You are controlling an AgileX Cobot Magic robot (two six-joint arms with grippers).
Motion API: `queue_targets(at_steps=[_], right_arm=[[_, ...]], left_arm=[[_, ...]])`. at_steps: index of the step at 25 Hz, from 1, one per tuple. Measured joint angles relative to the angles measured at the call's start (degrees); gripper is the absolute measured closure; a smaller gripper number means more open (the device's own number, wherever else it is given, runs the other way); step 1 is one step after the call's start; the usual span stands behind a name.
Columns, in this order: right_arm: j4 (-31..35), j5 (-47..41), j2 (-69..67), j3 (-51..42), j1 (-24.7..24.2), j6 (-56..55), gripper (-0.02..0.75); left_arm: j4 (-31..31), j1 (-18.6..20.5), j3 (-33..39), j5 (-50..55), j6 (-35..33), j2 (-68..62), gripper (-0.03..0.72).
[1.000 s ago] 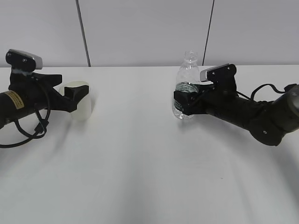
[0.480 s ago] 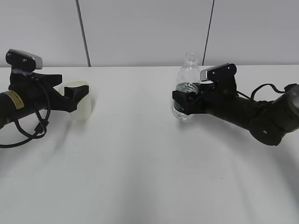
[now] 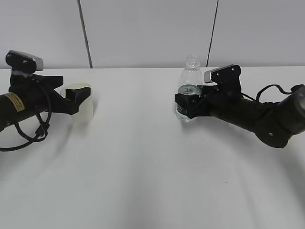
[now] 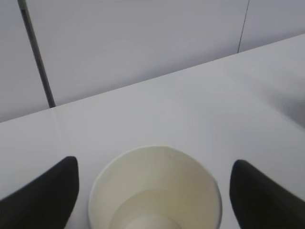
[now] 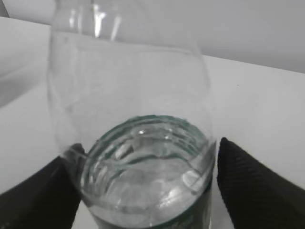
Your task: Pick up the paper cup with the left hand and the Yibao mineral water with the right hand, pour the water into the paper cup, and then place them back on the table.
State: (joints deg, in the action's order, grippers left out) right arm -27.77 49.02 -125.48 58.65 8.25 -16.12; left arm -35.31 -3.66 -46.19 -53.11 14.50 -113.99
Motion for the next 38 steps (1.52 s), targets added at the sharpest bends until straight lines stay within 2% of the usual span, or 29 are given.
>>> queue_targets(at_steps=[17,33,38], right_arm=[[-4.46,-2.17,5.38,0.00,0.00,-4.74,0.100],[-5.11,-2.76,11.89,0.00,0.00,-5.18,0.102],[-5.11,-5.97,14.38,0.00,0.00,-5.18,0.108]], left_arm=[[0.00,0.00,0.00,0.00,0.00,0.00,0.106],[0.00,0.00,0.00,0.00,0.00,0.00,0.107],[0.00,0.00,0.00,0.00,0.00,0.00,0.108]])
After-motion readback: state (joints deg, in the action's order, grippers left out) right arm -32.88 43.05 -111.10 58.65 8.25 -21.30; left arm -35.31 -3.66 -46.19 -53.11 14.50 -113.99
